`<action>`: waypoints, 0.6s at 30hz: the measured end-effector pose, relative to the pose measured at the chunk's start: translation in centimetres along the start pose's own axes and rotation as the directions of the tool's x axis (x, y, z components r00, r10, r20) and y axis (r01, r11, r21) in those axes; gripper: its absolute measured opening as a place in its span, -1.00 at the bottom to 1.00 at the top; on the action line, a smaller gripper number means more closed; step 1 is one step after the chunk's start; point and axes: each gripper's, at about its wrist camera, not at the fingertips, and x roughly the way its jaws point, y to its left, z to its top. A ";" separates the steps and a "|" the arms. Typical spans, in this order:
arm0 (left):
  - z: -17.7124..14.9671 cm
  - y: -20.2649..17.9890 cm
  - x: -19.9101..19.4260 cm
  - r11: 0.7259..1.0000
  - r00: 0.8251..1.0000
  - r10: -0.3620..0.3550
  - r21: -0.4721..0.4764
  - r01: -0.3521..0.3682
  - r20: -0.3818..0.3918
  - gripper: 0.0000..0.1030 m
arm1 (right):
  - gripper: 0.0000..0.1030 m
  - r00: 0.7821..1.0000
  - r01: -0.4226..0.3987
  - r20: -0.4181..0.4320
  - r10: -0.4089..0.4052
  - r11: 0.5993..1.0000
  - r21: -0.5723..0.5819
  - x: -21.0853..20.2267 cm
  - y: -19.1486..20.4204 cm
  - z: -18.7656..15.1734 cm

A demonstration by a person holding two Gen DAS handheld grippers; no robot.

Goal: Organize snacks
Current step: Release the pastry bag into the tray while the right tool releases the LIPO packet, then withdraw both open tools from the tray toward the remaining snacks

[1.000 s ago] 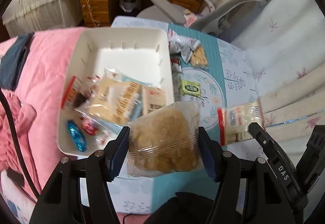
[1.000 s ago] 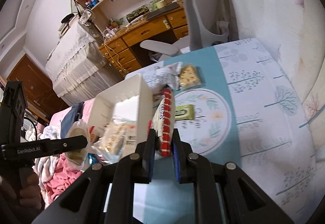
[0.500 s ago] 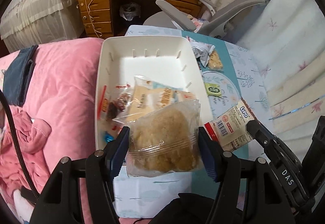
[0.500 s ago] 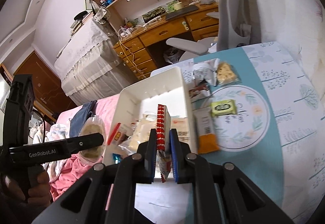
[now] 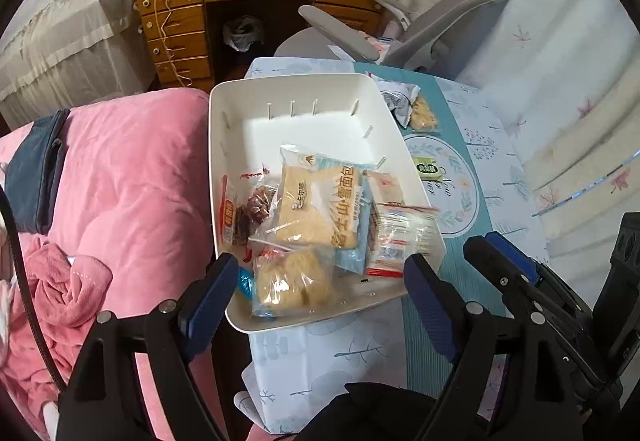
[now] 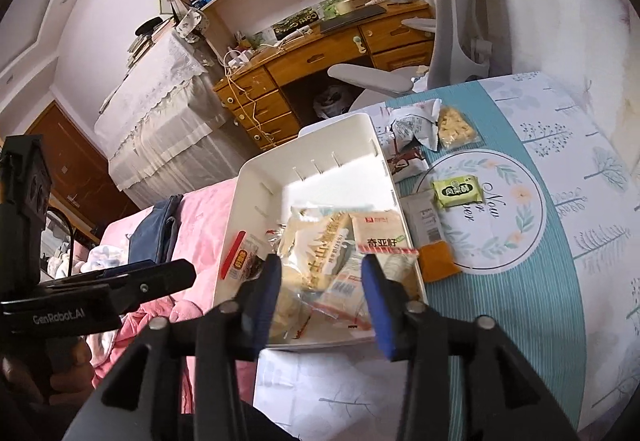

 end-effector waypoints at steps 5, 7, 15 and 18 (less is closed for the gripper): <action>-0.6 -1.0 0.1 1.000 1.000 -0.012 0.021 0.013 -0.011 0.63 | -0.16 1.000 0.020 0.004 -0.020 1.000 0.018 -0.7 -0.6 -0.6; -0.7 -1.7 0.1 0.999 1.000 -0.016 0.030 0.017 -0.009 0.63 | -0.15 1.000 0.027 0.000 -0.027 0.999 0.028 -0.9 -1.0 -0.8; -0.7 -5.1 -0.1 0.998 0.999 -0.044 0.046 0.043 0.020 0.63 | -0.12 0.999 0.051 -0.007 -0.051 0.998 0.031 -2.2 -3.4 -0.8; -0.7 -6.8 -0.2 0.998 0.998 -0.048 0.050 0.046 0.041 0.63 | 0.02 0.998 0.059 0.001 -0.059 0.998 0.015 -2.9 -4.6 -0.5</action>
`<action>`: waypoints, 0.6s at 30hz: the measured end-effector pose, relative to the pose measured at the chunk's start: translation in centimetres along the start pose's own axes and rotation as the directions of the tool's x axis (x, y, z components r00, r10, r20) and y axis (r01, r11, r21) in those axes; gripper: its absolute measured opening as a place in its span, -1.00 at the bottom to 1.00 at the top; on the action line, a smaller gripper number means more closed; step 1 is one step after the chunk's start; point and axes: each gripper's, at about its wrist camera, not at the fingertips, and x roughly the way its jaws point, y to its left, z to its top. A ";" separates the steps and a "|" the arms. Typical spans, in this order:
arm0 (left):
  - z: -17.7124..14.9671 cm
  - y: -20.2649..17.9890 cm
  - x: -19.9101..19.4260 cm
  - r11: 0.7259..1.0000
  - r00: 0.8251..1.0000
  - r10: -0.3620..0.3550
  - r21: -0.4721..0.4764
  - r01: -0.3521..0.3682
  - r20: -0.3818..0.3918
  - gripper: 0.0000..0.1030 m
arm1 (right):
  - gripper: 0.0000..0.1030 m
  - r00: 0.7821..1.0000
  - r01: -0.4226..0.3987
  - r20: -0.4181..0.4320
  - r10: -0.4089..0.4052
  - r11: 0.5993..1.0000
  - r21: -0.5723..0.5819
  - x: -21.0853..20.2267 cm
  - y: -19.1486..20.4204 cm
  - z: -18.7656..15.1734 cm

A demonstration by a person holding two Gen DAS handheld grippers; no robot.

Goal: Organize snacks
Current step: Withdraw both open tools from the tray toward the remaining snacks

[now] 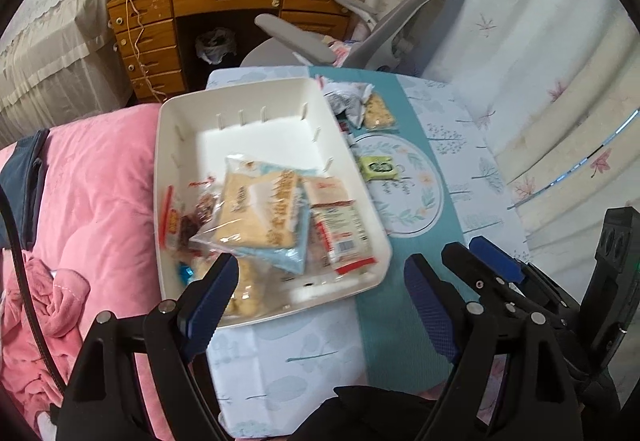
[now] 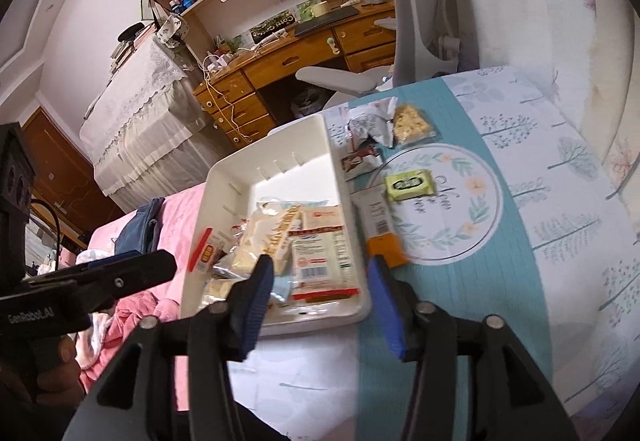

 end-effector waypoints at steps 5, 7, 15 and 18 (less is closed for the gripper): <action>0.2 -3.4 0.6 0.999 0.999 0.007 -0.049 -0.005 0.041 0.63 | 0.03 1.000 0.008 0.007 -0.007 0.996 -0.088 -1.0 -2.5 1.1; 0.1 -4.8 0.8 0.997 0.999 0.027 -0.078 -0.024 0.040 0.63 | 0.03 1.000 -0.001 -0.016 -0.001 0.992 -0.126 -1.3 -3.6 1.6; -1.7 -10.7 1.5 0.978 0.991 0.093 -0.197 -0.074 0.091 0.63 | 0.03 0.996 -0.060 -0.072 0.042 0.961 -0.269 -2.5 -8.3 3.8; -2.3 -12.1 1.8 0.961 0.984 0.134 -0.257 -0.100 0.118 0.63 | 0.03 0.995 -0.073 -0.090 0.045 0.939 -0.338 -2.5 -9.7 4.5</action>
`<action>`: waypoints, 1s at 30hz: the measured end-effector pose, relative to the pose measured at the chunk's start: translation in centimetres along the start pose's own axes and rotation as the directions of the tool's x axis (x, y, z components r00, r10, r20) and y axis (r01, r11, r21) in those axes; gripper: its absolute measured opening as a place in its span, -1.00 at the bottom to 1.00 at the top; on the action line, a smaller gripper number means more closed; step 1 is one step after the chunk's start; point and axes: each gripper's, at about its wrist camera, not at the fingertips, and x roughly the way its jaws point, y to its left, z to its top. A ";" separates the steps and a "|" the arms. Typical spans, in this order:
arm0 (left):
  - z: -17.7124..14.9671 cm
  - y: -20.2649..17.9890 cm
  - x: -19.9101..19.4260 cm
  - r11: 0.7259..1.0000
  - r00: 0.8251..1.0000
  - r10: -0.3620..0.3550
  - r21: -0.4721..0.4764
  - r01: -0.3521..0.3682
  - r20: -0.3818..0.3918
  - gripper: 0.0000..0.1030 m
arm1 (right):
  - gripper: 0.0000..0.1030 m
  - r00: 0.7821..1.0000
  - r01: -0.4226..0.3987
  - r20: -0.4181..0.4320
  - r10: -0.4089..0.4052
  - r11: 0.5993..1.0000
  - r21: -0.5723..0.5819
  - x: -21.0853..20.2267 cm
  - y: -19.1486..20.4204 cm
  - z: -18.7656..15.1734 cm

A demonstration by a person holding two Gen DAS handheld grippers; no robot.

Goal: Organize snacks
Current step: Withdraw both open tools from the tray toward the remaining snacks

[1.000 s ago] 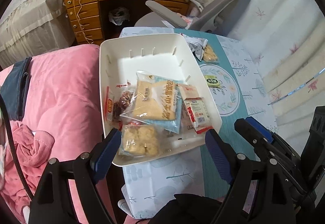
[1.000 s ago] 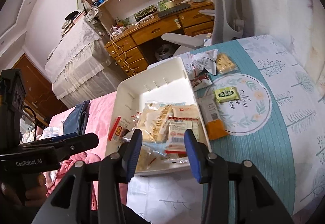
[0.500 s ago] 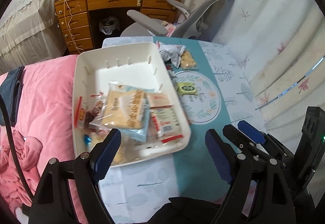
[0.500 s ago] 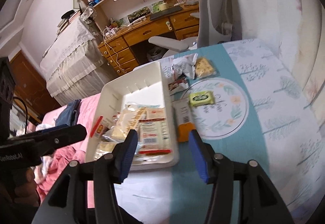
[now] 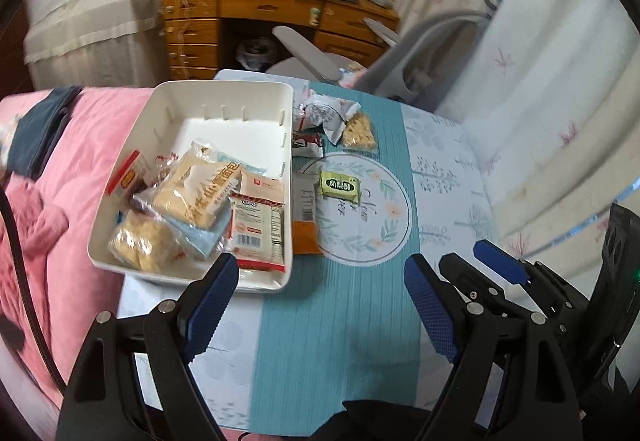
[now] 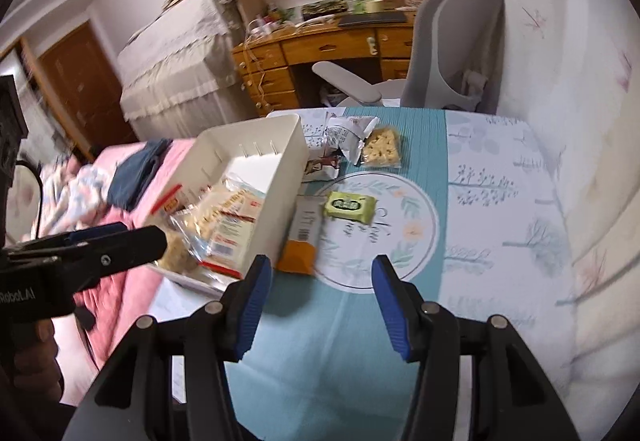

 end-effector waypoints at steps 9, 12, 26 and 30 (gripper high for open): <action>-2.4 -4.3 1.4 0.991 0.991 0.081 -0.112 -0.070 0.102 0.63 | 0.03 1.000 0.001 0.004 0.000 0.980 -0.197 0.0 -3.8 1.9; -2.8 -5.6 2.4 0.987 0.984 0.116 -0.127 -0.099 0.132 0.63 | 0.14 1.000 0.008 0.010 -0.006 0.969 -0.248 0.5 -4.9 2.9; -2.5 -8.5 13.9 0.895 0.905 0.419 -0.199 -0.399 0.075 0.56 | 0.26 0.998 -0.056 -0.007 0.059 0.898 -0.437 6.3 -7.9 7.4; -2.3 -8.2 17.0 0.861 0.872 0.488 -0.188 -0.473 0.044 0.46 | 0.26 0.997 -0.080 -0.025 0.078 0.868 -0.491 8.6 -8.0 8.1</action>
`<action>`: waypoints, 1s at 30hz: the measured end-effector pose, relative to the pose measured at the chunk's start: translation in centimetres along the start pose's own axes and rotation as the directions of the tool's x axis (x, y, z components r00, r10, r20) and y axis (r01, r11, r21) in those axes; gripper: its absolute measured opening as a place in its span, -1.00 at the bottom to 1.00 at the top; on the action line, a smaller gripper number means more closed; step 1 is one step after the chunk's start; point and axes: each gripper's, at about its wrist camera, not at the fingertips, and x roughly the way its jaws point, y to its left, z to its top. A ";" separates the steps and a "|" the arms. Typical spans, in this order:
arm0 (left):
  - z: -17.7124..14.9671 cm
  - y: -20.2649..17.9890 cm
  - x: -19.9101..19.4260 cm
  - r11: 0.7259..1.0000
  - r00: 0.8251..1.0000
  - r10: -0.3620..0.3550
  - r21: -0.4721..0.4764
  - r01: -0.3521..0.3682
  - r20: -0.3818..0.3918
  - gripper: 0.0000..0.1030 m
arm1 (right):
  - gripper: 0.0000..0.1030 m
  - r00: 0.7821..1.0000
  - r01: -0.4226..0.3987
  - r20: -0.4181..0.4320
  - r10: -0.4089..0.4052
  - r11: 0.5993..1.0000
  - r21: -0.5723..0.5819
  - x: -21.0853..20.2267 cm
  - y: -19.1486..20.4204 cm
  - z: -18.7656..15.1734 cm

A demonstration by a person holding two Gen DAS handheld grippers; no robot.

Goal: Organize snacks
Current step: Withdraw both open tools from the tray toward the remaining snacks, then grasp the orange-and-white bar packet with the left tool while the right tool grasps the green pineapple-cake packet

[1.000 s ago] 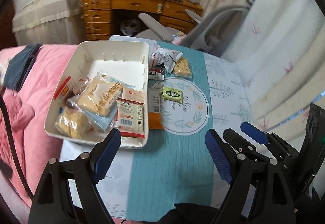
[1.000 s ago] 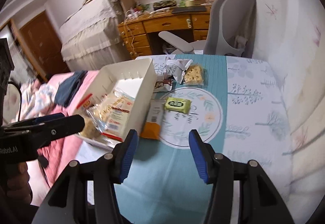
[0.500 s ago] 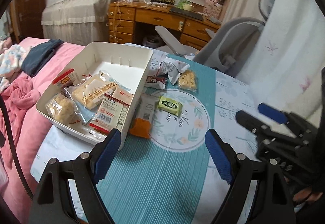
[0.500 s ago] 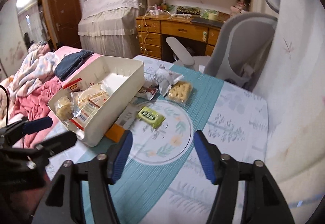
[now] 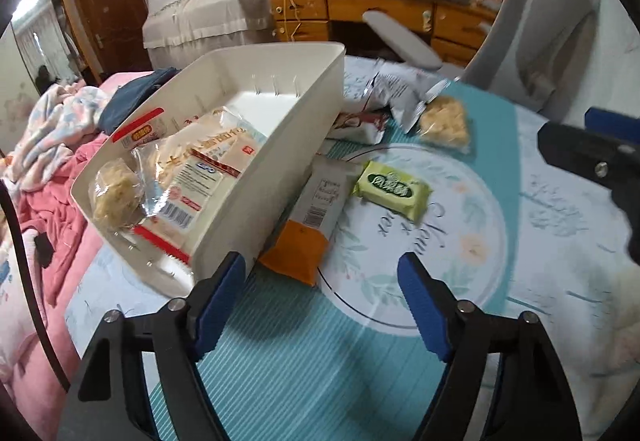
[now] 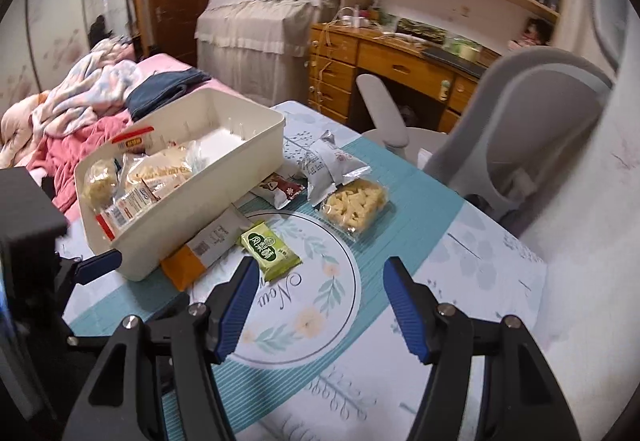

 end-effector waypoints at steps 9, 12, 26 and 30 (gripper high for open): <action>-0.1 -0.9 4.9 0.997 0.994 0.066 -0.024 -0.069 -0.089 0.25 | 0.26 0.992 -0.122 -0.046 0.119 0.989 -0.087 4.8 -0.1 -0.2; -0.3 -0.9 5.6 0.996 0.992 0.080 -0.033 -0.084 -0.098 0.24 | 0.26 0.986 -0.164 -0.058 0.159 0.982 -0.095 6.2 0.1 -0.4; 0.4 -0.7 8.3 0.989 0.983 0.141 -0.014 -0.144 -0.119 0.23 | 0.26 0.960 -0.273 -0.128 0.250 0.936 -0.222 11.0 2.9 -0.8; 0.6 -1.2 8.6 0.984 0.978 0.178 0.014 -0.178 -0.112 0.23 | 0.26 0.955 -0.289 -0.138 0.263 0.930 -0.227 12.0 3.3 -0.9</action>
